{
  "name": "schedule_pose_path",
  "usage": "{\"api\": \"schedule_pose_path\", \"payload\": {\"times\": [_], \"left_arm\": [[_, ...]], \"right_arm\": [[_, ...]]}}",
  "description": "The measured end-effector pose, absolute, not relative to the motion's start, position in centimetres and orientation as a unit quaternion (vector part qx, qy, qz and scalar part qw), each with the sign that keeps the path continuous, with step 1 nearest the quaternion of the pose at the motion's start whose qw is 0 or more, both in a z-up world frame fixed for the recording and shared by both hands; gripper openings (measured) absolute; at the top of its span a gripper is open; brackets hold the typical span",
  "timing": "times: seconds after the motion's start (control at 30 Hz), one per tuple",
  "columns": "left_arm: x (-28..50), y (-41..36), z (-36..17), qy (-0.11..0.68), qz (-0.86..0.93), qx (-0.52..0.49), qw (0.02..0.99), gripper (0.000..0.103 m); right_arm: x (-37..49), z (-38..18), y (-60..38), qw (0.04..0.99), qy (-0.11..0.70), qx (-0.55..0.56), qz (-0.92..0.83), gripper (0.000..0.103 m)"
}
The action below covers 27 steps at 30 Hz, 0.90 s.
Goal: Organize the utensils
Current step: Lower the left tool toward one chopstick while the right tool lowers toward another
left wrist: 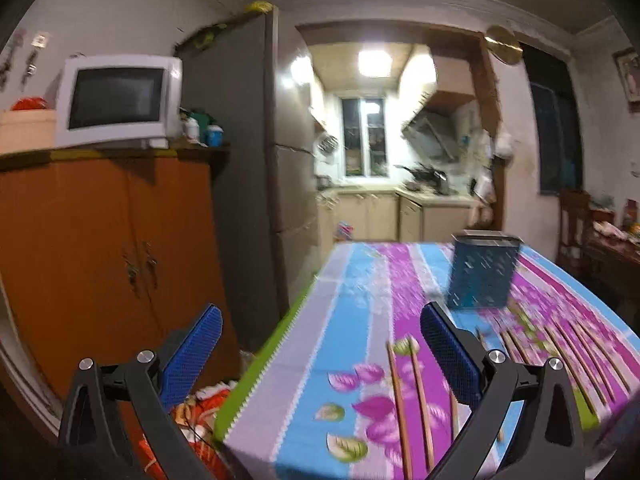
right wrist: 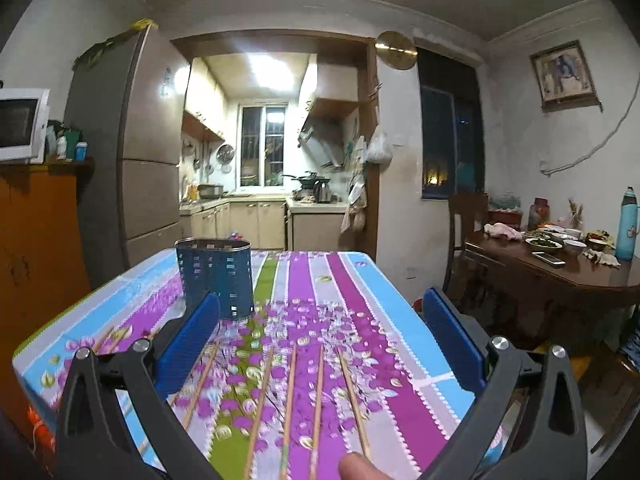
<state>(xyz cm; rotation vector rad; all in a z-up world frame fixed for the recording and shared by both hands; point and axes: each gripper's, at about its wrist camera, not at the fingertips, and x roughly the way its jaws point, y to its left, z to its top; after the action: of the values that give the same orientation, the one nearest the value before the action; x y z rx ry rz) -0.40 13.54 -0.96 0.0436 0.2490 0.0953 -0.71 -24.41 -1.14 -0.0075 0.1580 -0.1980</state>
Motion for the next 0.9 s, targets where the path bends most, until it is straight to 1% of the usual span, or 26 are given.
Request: {"api": "schedule_pose_path", "payload": {"times": [0.13, 0.2, 0.23, 0.27, 0.33, 0.4, 0.47, 0.53, 0.63, 0.67, 0.7, 0.73, 0.77, 0.83, 0.9], "left_arm": [[-1.5, 13.3, -3.0, 0.158, 0.005, 0.034, 0.987, 0.099], [-2.0, 12.4, -4.6, 0.184, -0.026, 0.048, 0.981, 0.093], [-2.2, 11.7, -5.4, 0.194, -0.041, 0.055, 0.979, 0.087], [-2.5, 10.9, -6.4, 0.206, -0.064, 0.061, 0.975, 0.083], [-2.6, 9.5, -7.8, 0.221, -0.088, 0.064, 0.969, 0.079], [-2.2, 8.0, -9.4, 0.24, -0.113, 0.069, 0.962, 0.068], [-1.7, 6.5, -11.2, 0.26, -0.126, 0.086, 0.953, 0.051], [-1.3, 5.6, -12.3, 0.265, -0.134, 0.095, 0.95, 0.047], [-0.3, 5.0, -13.4, 0.27, -0.123, 0.098, 0.95, 0.046], [0.1, 5.1, -13.7, 0.276, -0.119, 0.091, 0.949, 0.043], [0.6, 5.3, -14.0, 0.284, -0.119, 0.081, 0.948, 0.04], [0.9, 5.4, -14.3, 0.289, -0.121, 0.074, 0.947, 0.035], [1.2, 5.5, -14.5, 0.295, -0.119, 0.07, 0.946, 0.031], [1.7, 5.5, -15.0, 0.306, -0.12, 0.066, 0.942, 0.026], [1.8, 5.4, -15.4, 0.308, -0.12, 0.066, 0.942, 0.026]], "right_arm": [[-1.7, -2.1, -24.3, 0.99, 0.099, -0.044, -0.096, 0.098], [-2.2, -2.7, -23.9, 0.986, 0.11, -0.073, -0.103, 0.098], [-2.3, -3.1, -23.9, 0.985, 0.117, -0.082, -0.099, 0.098], [-2.3, -3.3, -23.9, 0.984, 0.123, -0.084, -0.099, 0.098], [-2.4, -4.0, -24.0, 0.983, 0.135, -0.079, -0.098, 0.098], [-2.4, -4.8, -24.3, 0.982, 0.15, -0.069, -0.088, 0.098], [-2.2, -5.6, -24.4, 0.981, 0.16, -0.068, -0.085, 0.098], [-2.2, -6.3, -24.3, 0.98, 0.168, -0.071, -0.082, 0.098], [-2.2, -7.0, -24.1, 0.979, 0.176, -0.075, -0.072, 0.098], [-2.2, -7.2, -24.0, 0.979, 0.179, -0.073, -0.066, 0.097], [-2.2, -7.4, -24.0, 0.979, 0.18, -0.072, -0.061, 0.092], [-2.1, -7.5, -24.0, 0.979, 0.183, -0.072, -0.055, 0.086], [-2.0, -7.6, -23.9, 0.978, 0.186, -0.074, -0.051, 0.084], [-1.8, -7.9, -23.5, 0.977, 0.194, -0.079, -0.041, 0.073], [-1.7, -8.2, -23.3, 0.976, 0.201, -0.081, -0.031, 0.067]]}}
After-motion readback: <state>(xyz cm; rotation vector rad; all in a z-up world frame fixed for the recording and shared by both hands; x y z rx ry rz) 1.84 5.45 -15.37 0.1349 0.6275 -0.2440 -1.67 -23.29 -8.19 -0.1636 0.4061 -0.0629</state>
